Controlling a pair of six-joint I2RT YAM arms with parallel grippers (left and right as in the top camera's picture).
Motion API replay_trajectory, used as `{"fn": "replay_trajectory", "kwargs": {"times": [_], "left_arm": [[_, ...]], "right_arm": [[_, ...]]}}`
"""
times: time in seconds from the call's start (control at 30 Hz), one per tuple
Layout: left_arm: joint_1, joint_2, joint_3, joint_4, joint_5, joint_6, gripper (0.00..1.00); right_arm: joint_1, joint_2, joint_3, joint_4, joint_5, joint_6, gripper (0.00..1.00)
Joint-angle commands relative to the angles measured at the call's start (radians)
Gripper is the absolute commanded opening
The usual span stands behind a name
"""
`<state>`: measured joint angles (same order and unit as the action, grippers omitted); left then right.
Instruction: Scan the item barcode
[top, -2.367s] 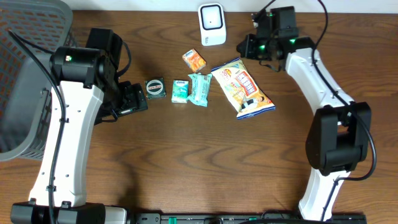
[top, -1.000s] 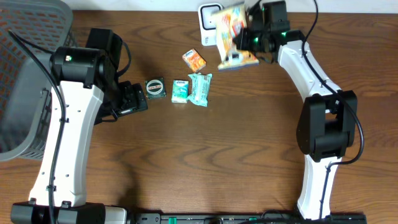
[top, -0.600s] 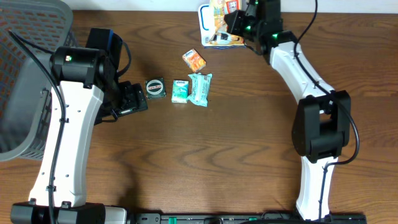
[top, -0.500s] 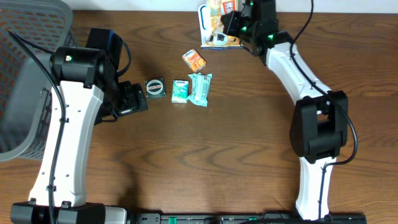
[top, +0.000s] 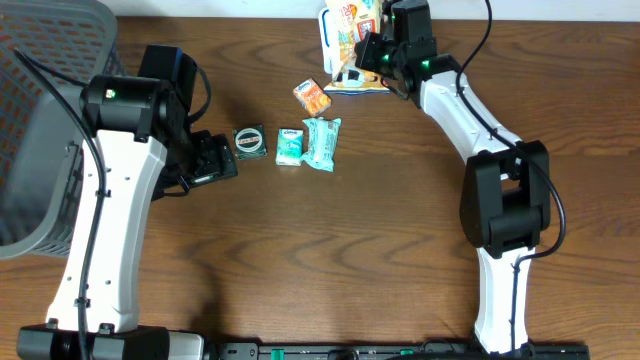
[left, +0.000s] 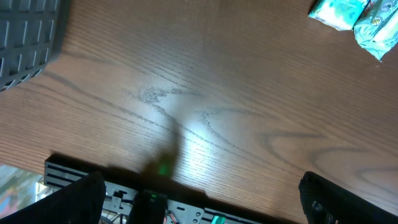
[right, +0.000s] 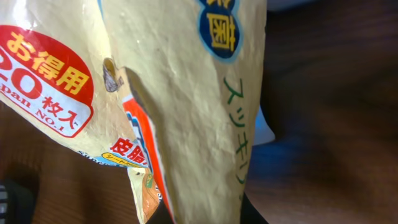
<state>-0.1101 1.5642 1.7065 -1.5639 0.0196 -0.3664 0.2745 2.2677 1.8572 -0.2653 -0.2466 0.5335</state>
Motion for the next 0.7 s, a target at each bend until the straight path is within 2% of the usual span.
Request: {"fn": "replay_trajectory", "kwargs": {"times": [0.0, 0.17, 0.43, 0.67], "left_arm": [[0.002, 0.004, -0.001, -0.002, -0.013, -0.002, 0.97], [0.002, 0.004, -0.001, -0.002, -0.013, -0.002, 0.98], [0.002, 0.004, -0.001, -0.002, -0.013, -0.002, 0.98], [0.002, 0.004, -0.001, -0.002, -0.013, -0.002, 0.98]], "right_arm": [[-0.019, -0.003, 0.016, -0.014, 0.009, -0.049, 0.01], [-0.075, -0.016, 0.026, -0.117, 0.008, -0.093, 0.01], [-0.306, -0.115, 0.027, -0.334, -0.062, -0.152, 0.01], [-0.566, -0.164, 0.027, -0.571, -0.049, -0.393, 0.01]]}}
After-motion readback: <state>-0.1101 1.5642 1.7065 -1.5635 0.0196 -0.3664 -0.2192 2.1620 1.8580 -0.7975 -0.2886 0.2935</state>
